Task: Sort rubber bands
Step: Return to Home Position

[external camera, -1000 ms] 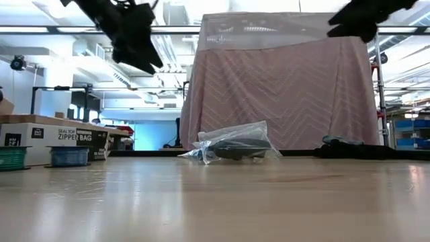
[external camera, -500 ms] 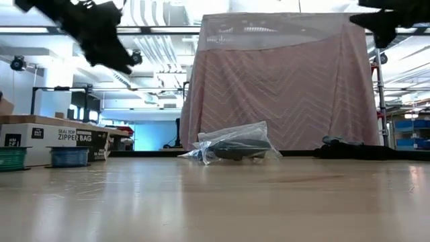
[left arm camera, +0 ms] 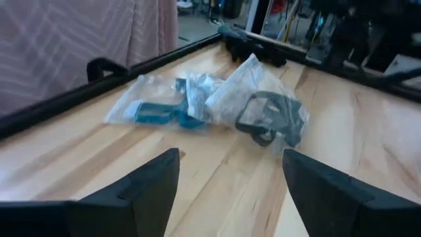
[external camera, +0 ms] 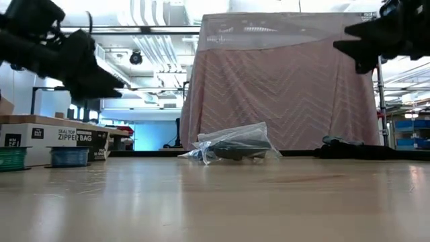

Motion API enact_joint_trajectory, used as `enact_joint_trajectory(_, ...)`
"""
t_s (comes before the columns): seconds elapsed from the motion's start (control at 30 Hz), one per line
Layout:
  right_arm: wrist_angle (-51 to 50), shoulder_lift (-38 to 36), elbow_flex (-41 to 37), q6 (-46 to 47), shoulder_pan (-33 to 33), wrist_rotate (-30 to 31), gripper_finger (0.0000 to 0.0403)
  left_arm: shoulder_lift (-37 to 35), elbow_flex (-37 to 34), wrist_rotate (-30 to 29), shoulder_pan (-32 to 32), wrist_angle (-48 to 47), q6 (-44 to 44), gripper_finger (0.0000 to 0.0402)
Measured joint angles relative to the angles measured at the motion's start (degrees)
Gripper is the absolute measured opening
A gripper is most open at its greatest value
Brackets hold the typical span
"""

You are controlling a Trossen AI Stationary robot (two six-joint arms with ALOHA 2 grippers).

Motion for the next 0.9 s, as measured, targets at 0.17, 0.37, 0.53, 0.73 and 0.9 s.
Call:
enact_joint_trajectory(0.17, 0.3, -0.68, -3.29, -0.06, 0.0, 0.02, 0.0221, -2.64, -7.46, -0.56, -0.01, 9.07, -1.95, 0.0266)
enact_joint_trajectory(0.37, 0.5, -0.31, -4.62, -1.14, 0.0, 0.11, 0.0225, -2.85, -8.75, -6.76, -1.8, 13.08, -3.18, 0.0275)
enact_joint_trajectory(0.53, 3.23, -0.31, -4.56, -3.11, 0.0, 0.15, 0.0218, -1.88, -8.75, -10.44, -7.54, 18.04, -0.18, 0.028)
enact_joint_trajectory(0.73, 3.06, -0.31, -4.58, -3.06, 0.0, 0.15, 0.0218, -1.63, -8.77, -16.63, -12.73, 15.51, 1.69, 0.0274)
enact_joint_trajectory(0.9, 3.03, -0.33, -4.58, -1.96, 0.0, 0.15, 0.0228, -4.09, -8.35, -16.37, -12.74, 11.43, 1.66, 0.0266)
